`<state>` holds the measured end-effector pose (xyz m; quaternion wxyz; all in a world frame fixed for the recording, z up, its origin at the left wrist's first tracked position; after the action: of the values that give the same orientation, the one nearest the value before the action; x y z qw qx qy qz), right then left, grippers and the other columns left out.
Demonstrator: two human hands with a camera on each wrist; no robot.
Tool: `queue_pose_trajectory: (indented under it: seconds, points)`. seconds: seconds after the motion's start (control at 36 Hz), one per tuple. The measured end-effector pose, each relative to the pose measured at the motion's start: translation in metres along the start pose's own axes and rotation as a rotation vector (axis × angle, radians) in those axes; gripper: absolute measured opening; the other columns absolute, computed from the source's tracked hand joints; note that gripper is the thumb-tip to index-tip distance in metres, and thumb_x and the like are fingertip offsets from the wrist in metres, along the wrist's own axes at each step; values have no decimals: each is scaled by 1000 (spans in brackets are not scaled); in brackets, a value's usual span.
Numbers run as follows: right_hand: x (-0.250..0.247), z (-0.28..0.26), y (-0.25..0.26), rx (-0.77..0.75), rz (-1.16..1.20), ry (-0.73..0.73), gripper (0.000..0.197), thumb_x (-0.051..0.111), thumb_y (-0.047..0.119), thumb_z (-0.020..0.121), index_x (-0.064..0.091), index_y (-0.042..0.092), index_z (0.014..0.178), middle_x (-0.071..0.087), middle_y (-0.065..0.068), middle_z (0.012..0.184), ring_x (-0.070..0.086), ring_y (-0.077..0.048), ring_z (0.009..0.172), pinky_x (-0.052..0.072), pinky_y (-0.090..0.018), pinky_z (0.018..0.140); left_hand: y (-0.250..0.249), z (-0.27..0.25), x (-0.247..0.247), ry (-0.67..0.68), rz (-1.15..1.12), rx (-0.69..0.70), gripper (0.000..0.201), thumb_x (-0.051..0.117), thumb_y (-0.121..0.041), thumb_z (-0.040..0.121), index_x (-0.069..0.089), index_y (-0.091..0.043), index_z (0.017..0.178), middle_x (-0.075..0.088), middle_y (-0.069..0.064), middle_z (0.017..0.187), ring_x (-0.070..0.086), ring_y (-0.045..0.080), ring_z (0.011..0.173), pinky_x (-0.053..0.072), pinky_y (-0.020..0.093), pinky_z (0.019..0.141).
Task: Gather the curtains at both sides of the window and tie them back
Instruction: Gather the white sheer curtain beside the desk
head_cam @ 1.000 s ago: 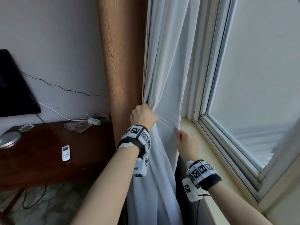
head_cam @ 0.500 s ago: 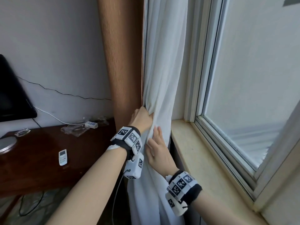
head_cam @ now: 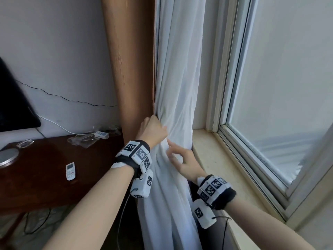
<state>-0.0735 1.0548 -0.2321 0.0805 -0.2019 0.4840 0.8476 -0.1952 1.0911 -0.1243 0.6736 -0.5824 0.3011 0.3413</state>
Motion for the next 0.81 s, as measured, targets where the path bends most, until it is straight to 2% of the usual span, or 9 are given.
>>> queue_pose_trajectory:
  seconds: [0.11,0.19,0.31,0.39,0.44,0.56,0.64,0.72,0.81]
  points:
    - [-51,21,-41,286,242,-444,17,48,6,80,64,13,80,74,-9,74,71,-26,73,54,-42,80,10,6,-4,-2,-4,-3,50,54,-27,91,43,1,130,44,21,136,42,37,127,37,37,100]
    - [-78,43,-81,497,308,-486,37,58,21,87,54,15,123,70,-5,109,65,-21,102,44,-37,86,12,8,-5,-8,-24,10,49,56,-27,90,45,3,128,46,22,134,44,37,125,39,37,99]
    - [-64,63,-108,789,559,-197,84,54,59,86,4,39,152,8,8,160,8,-19,148,12,-56,114,13,10,-3,6,-56,9,49,57,-28,89,46,1,127,47,20,133,45,36,125,40,38,101]
    - [-30,77,-98,799,623,-27,56,39,51,96,41,19,142,40,-1,150,36,-24,137,27,-48,111,11,12,-1,8,-64,9,48,57,-27,89,47,1,127,47,21,133,44,37,125,40,38,102]
    - [-9,83,-93,815,705,-44,31,40,34,99,62,14,109,69,-5,112,59,-21,102,45,-33,87,8,13,1,14,-70,17,47,57,-26,90,46,1,127,46,21,134,43,37,126,39,39,103]
    - [10,91,-97,958,549,-117,34,46,46,97,54,15,87,55,-4,81,51,-14,74,40,-24,61,7,14,5,18,-78,26,47,56,-27,90,45,0,128,45,21,133,43,36,125,38,40,104]
    - [19,95,-123,940,501,-124,40,44,44,99,58,8,108,58,-7,93,54,-18,85,45,-25,75,10,16,6,15,-79,23,50,57,-28,90,44,-1,130,44,20,134,42,35,126,38,41,105]
    - [24,101,-185,822,390,-68,50,43,39,95,44,14,139,53,-12,134,53,-30,118,42,-46,103,14,18,3,-5,-91,14,51,59,-27,89,46,1,129,47,20,133,44,36,126,39,41,104]
    - [23,89,-122,837,395,4,38,45,42,97,50,18,127,59,-2,113,55,-26,108,42,-43,102,14,19,3,-14,-120,17,50,61,-28,86,49,0,126,51,19,131,48,35,123,41,44,103]
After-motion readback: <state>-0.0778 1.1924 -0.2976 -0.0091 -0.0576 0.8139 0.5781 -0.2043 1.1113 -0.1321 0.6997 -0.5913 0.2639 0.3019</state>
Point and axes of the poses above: each hand's wrist, its own z-axis towards the middle knuckle, its own x-axis out of the palm, y = z × x, the point moved 4 cm from there along z, towards the middle knuckle
